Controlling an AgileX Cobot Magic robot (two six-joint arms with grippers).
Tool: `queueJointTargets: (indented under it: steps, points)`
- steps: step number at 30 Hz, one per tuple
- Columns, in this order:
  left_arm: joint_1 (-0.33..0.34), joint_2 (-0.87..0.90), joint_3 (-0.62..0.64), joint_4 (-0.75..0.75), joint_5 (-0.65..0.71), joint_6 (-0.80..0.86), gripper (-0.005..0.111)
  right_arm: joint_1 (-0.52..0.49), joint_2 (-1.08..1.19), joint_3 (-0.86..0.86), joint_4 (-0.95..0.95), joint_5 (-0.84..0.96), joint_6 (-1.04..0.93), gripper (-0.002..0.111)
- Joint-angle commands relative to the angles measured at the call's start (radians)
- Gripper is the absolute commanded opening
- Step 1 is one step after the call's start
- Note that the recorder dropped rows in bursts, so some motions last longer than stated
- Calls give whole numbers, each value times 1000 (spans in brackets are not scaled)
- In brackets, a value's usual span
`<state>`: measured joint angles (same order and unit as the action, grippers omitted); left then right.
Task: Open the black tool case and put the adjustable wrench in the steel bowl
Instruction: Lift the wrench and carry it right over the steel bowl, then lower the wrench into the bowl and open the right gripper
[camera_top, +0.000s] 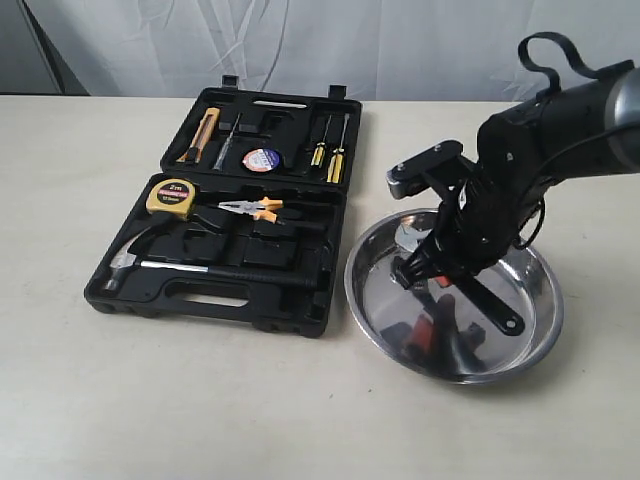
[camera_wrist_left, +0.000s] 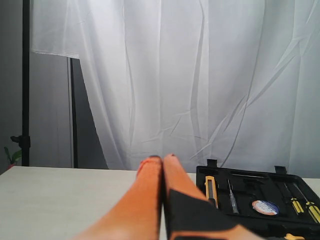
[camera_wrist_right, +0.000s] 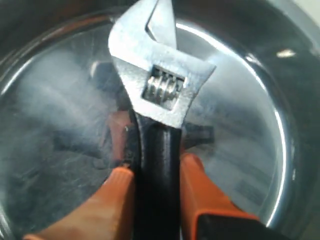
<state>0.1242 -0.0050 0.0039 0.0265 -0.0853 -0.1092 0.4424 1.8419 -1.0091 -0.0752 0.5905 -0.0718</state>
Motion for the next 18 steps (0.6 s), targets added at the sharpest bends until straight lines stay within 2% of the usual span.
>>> queueJointTargets:
  steps: [1, 3, 6, 14, 16, 18]
  points:
    - [-8, 5, -4, 2, -5, -1, 0, -6, 46, -1, 1, -12, -3, 27]
    - [-8, 5, -4, 2, -5, -1, 0, -6, 56, -1, 1, -17, -3, 40]
    - [-8, 5, -4, 2, -5, -1, 0, -6, 55, -1, 1, -19, -3, 47]
    - [-8, 5, -4, 2, -5, -1, 0, -4, -79, -1, 50, 2, 9, 47]
    - [-8, 5, -4, 2, -5, -1, 0, -4, -149, 3, 62, -1, 9, 34]
    - [-8, 5, -4, 2, -5, -1, 0, -4, -223, 22, 75, -26, 9, 9]
